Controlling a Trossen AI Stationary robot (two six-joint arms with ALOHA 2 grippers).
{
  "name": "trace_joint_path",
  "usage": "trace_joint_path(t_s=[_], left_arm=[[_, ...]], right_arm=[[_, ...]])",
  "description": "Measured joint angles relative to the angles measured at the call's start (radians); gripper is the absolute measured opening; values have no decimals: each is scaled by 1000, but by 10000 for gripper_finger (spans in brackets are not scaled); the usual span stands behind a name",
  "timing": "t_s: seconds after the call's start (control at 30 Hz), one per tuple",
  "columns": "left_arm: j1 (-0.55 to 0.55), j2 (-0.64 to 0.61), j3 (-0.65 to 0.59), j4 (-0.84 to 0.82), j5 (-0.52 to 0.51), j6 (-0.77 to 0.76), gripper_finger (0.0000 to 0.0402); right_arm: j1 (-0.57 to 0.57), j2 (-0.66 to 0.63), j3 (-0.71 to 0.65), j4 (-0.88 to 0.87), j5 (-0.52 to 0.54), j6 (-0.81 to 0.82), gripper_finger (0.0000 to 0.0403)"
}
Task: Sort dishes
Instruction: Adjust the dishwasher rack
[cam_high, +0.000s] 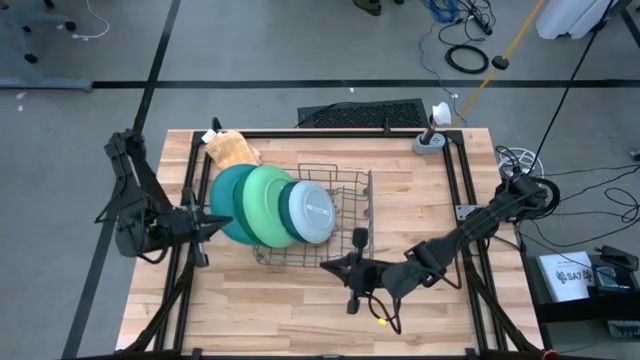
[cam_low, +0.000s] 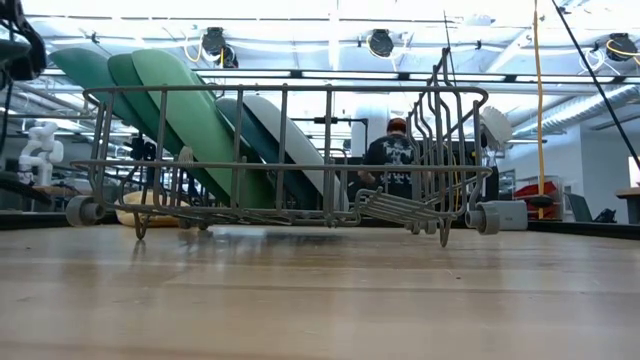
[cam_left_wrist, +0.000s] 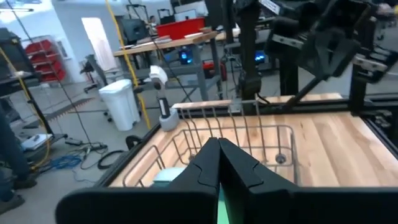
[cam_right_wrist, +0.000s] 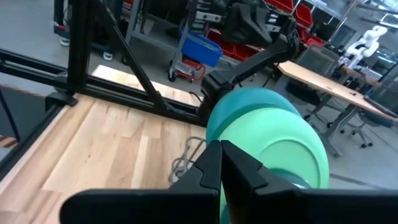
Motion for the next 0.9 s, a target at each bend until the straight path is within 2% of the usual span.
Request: trace_joint_path(t_s=[0.13, 0.37, 0.43, 0.6, 0.77, 0.9], left_arm=[[-25, 10, 0, -76, 0, -90, 8], [-69, 23, 0, -321, -33, -417, 8], [-84, 22, 0, -346, -63, -449, 8], [-98, 31, 0, -376, -66, -470, 8], [-98, 66, 0, -378, -64, -462, 8], [-98, 73, 0, -353, -42, -407, 8]], right_arm=[[-6, -3, 0, 15, -30, -15, 0], [-15, -3, 0, 14, -45, -14, 0], [-15, -3, 0, 13, -45, -15, 0], [-23, -9, -28, 26, -65, -20, 0], [-48, -81, -186, 217, -125, -39, 0], [-51, -225, -390, 404, -113, -80, 0]])
